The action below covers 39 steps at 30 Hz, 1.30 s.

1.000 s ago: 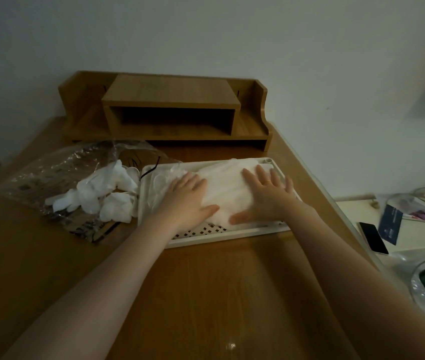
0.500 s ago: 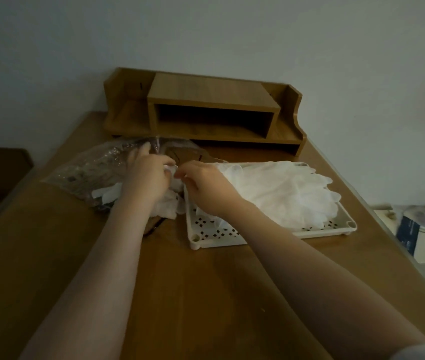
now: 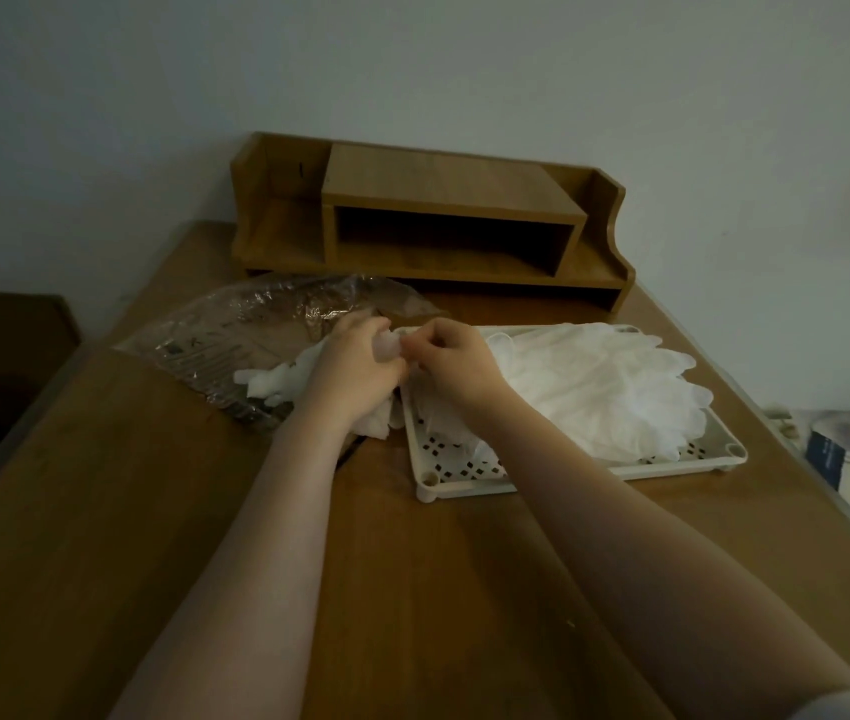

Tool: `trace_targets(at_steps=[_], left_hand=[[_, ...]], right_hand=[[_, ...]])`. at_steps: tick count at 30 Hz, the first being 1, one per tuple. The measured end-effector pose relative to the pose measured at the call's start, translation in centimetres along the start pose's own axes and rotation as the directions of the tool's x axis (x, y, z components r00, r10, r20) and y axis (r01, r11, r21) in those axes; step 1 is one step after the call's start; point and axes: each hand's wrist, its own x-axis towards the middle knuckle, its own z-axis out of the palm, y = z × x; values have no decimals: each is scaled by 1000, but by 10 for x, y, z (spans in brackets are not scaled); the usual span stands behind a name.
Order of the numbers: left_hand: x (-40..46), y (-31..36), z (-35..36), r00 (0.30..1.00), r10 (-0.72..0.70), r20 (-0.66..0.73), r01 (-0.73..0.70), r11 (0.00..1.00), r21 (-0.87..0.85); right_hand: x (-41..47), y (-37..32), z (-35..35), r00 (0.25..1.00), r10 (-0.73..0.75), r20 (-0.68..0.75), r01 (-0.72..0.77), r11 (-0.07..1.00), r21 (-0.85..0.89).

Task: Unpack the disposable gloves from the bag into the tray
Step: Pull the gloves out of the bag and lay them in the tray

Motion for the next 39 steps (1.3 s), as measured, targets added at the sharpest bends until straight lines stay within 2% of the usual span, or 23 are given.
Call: trace_targets(at_steps=[2, 5, 7, 9, 12, 15, 19, 22, 25, 28, 30, 32, 37, 39], left_hand=[[-1, 2, 0, 1000, 18, 18, -18, 1000, 14], [-2, -4, -3, 992, 26, 124, -31, 999, 45], [-1, -10, -7, 980, 15, 199, -29, 997, 67], [0, -14, -11, 980, -4, 200, -2, 1000, 31], [1, -15, -12, 985, -5, 175, 7, 1000, -13], [1, -16, -11, 987, -17, 160, 25, 999, -45], [2, -18, -8, 995, -36, 96, 40, 999, -34], [3, -17, -7, 999, -28, 36, 27, 999, 22], [1, -15, -6, 1000, -23, 19, 22, 997, 74], [1, -15, -2, 1000, -13, -2, 13, 992, 129], [2, -15, 1, 1000, -17, 4, 16, 981, 193], [3, -16, 4, 999, -34, 7, 31, 971, 236], [-1, -14, 7, 998, -36, -53, 51, 950, 309], [-2, -15, 11, 997, -70, -21, 73, 924, 376]], right_hand=[[0, 1, -7, 999, 15, 36, -19, 995, 96], [0, 1, -15, 974, -5, 225, -27, 990, 138], [1, -6, -16, 962, -8, 271, -1, 999, 35], [9, -11, -11, 976, -76, 204, 112, 979, -168], [20, -14, -1, 959, -168, 230, 260, 845, -467], [25, -6, 7, 939, -138, 314, 293, 797, -527], [29, 2, 11, 961, -161, 225, 251, 848, -466], [27, 2, 5, 963, -197, 182, 249, 906, -341], [17, -3, -8, 980, -163, 112, 166, 986, -17], [10, -9, -28, 987, -131, 90, 101, 954, 281], [7, -13, -42, 986, -124, 113, 52, 866, 497], [4, -15, -52, 981, -145, 129, 16, 725, 688], [-1, -21, -67, 989, -147, 30, 35, 419, 907], [-3, -29, -74, 993, -121, -11, 43, 265, 963]])
